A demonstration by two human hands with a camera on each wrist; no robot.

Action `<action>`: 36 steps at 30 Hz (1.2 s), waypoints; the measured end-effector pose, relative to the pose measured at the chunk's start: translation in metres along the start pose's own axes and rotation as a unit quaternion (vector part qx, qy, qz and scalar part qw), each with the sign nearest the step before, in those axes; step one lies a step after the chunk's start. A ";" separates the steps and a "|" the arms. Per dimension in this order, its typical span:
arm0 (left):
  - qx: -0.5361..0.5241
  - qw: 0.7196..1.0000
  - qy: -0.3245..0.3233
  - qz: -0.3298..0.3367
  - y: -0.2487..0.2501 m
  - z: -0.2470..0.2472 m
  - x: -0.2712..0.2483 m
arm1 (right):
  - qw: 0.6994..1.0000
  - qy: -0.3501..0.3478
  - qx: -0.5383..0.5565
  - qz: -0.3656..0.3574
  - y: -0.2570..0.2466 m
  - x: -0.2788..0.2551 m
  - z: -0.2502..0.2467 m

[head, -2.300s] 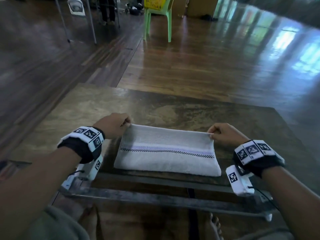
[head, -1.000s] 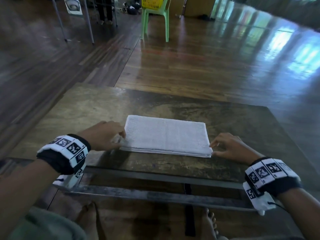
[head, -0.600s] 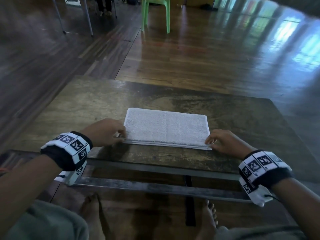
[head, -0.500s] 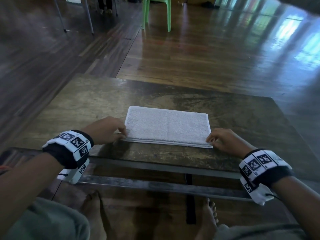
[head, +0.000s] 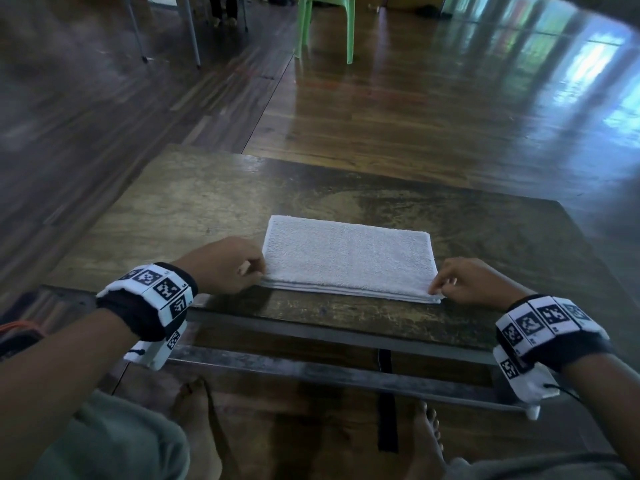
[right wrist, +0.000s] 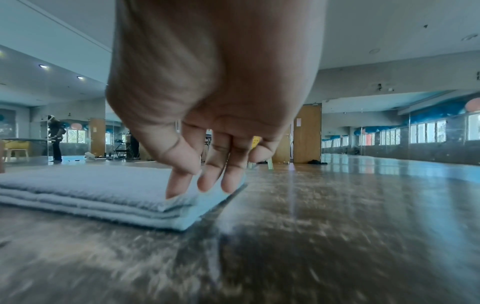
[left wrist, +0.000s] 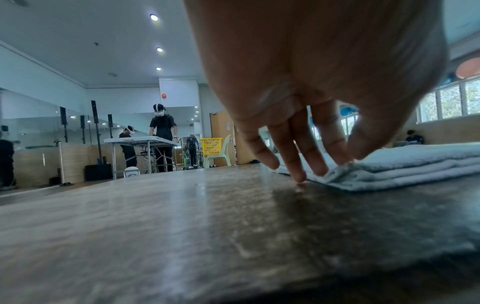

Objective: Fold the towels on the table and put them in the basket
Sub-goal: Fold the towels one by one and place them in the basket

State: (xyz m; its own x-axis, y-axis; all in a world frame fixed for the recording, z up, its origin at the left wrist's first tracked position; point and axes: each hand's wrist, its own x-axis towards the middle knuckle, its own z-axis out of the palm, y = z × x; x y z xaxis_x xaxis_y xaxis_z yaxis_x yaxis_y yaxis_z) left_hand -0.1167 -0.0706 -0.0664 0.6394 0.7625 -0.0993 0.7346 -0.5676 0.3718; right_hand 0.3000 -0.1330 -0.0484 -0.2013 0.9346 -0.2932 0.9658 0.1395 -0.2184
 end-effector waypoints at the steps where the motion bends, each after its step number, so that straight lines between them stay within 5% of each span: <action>1: 0.005 1.000 0.012 -0.004 0.002 0.000 -0.001 | 1.000 0.002 -0.018 0.006 -0.003 0.003 -0.004; 11: -0.019 0.967 0.059 -0.249 0.033 0.018 0.002 | 0.998 0.021 -0.039 -0.053 -0.131 0.114 -0.037; 19: -0.088 0.951 0.031 -0.295 0.029 0.028 0.011 | 0.996 -0.040 -0.069 -0.042 -0.216 0.200 -0.031; 30: -0.182 0.938 0.015 -0.294 0.024 0.017 0.004 | 0.998 -0.027 0.004 -0.063 -0.220 0.205 -0.021; 33: -0.211 0.931 0.077 -0.287 0.022 0.005 -0.005 | 0.990 0.056 0.104 -0.081 -0.215 0.197 -0.026; 36: -0.127 0.929 0.225 -0.266 0.024 -0.015 -0.013 | 0.973 0.118 0.173 -0.097 -0.205 0.181 -0.046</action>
State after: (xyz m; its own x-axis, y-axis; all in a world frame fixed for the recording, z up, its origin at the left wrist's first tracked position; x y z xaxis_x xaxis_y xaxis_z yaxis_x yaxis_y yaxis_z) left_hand -0.1109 -0.0898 -0.0427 -0.0001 0.9990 0.0445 0.8058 -0.0263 0.5916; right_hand 0.0726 0.0225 -0.0139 -0.2919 0.9565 -0.0014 0.7928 0.2411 -0.5597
